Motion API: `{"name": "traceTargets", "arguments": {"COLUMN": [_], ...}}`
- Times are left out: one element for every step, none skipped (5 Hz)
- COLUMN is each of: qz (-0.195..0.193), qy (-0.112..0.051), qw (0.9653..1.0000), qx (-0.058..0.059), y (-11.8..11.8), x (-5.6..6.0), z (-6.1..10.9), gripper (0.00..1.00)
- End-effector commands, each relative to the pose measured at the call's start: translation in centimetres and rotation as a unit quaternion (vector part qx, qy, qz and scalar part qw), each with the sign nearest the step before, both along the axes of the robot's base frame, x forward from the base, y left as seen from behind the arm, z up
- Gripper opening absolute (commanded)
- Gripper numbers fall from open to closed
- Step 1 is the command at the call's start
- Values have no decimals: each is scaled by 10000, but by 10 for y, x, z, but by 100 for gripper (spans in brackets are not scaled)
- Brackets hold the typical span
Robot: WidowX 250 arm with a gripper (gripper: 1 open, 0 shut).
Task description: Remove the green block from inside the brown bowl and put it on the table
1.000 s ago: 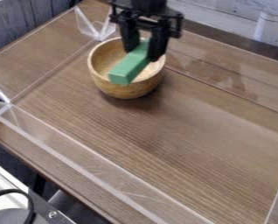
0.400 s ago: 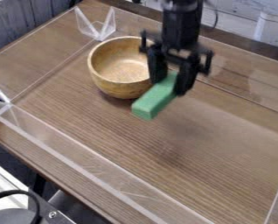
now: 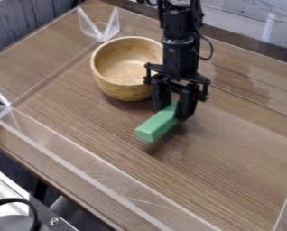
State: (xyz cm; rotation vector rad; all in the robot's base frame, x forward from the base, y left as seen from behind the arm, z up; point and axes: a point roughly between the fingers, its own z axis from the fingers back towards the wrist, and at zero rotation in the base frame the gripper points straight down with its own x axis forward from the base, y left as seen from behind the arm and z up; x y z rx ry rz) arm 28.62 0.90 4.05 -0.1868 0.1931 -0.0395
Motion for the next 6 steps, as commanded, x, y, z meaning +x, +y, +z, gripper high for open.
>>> {"name": "traceTargets", "arguments": {"qz": [-47, -69, -94, -205, -166, -128], "qy": [-340, -290, -292, -365, -389, -412], "qw": [9991, 9988, 9983, 9981, 9986, 9989], "qx": [-259, -376, -500, -449, -312, -178], "y": [8, 8, 7, 3, 2, 1], "x": [15, 21, 26, 20, 14, 8], "z": [15, 14, 19, 21, 21, 21], "gripper": [0, 0, 0, 0, 0, 0]}}
